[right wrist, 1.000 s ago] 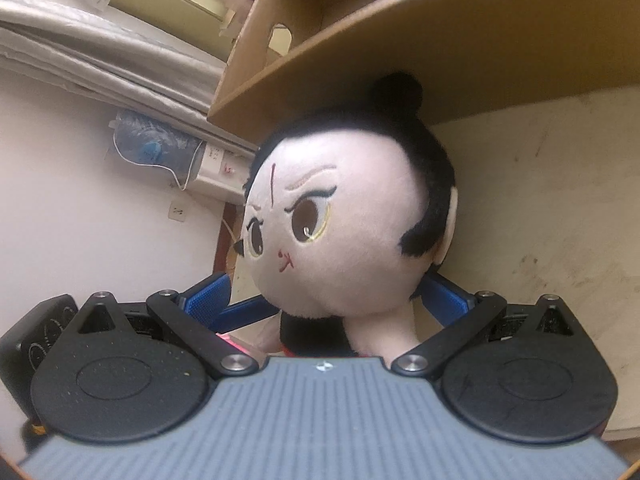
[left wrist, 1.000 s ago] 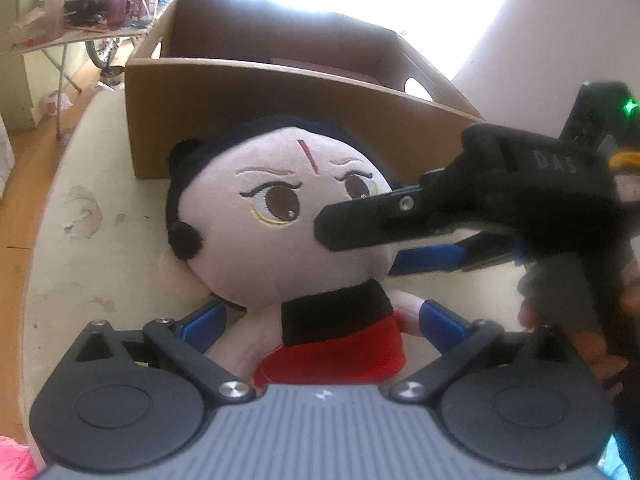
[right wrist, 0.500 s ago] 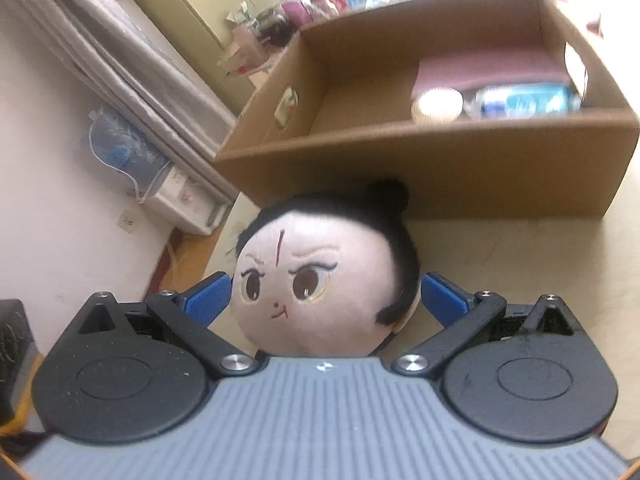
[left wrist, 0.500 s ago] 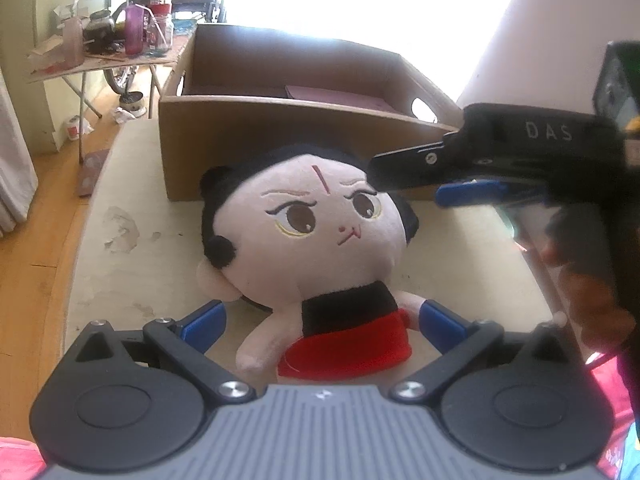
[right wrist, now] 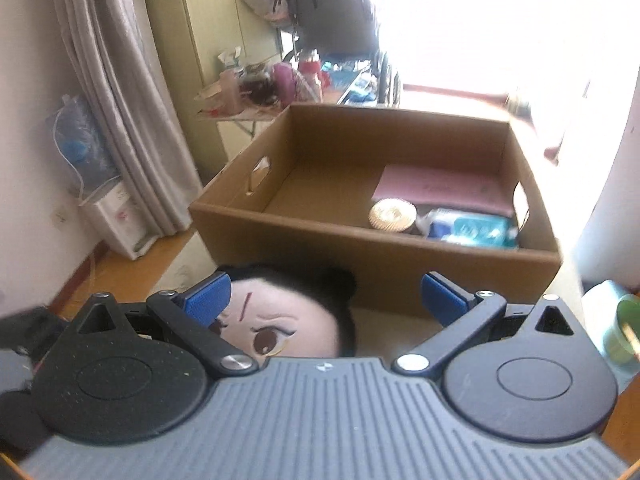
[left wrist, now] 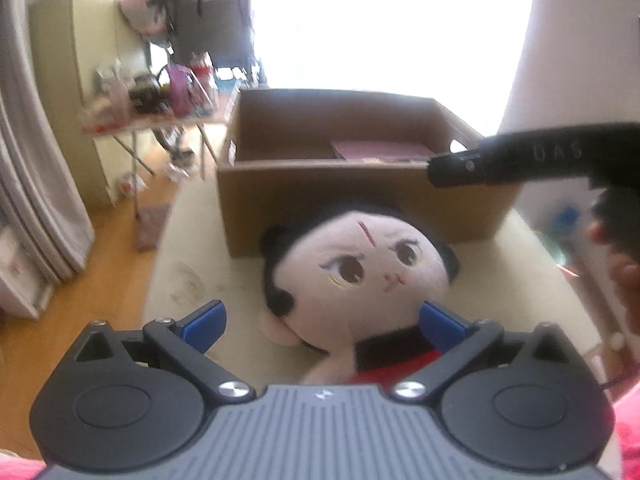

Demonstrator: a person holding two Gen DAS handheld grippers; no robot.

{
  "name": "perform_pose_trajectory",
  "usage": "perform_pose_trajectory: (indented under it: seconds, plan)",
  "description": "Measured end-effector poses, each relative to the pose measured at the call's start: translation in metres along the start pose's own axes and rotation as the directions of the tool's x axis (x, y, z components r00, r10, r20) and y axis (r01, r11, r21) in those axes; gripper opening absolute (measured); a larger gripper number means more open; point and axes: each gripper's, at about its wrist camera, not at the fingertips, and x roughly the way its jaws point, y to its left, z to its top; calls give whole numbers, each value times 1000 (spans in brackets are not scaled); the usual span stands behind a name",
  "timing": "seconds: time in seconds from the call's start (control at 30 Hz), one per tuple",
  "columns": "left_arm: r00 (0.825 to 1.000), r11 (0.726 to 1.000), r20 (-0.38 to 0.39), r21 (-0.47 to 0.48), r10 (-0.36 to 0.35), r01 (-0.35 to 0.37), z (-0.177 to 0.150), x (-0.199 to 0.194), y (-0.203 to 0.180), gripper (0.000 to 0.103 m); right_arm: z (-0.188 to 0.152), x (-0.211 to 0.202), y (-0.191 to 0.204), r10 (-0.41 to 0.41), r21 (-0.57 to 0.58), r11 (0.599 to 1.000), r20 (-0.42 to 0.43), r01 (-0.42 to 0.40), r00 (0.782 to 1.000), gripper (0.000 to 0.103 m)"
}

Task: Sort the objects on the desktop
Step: 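Lift the plush doll with both grippers and carry it toward the box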

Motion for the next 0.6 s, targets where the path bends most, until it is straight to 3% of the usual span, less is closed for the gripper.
perform_pose_trajectory:
  seconds: [0.1,0.43,0.6]
  plan:
    - [999,998,-3,45,51,-51,2,2,-1,103,1,-4,5,-38,-55,998,38,40,999,102]
    - [997,995,-37,73,69,-67,3,14,9,103,2,-11,23,-156,-192,964,146,182,977,102]
    - [996,997,-59,25,69,-68,3,18,18,103,4,-12,21,-119,-174,974,145,144,982,102]
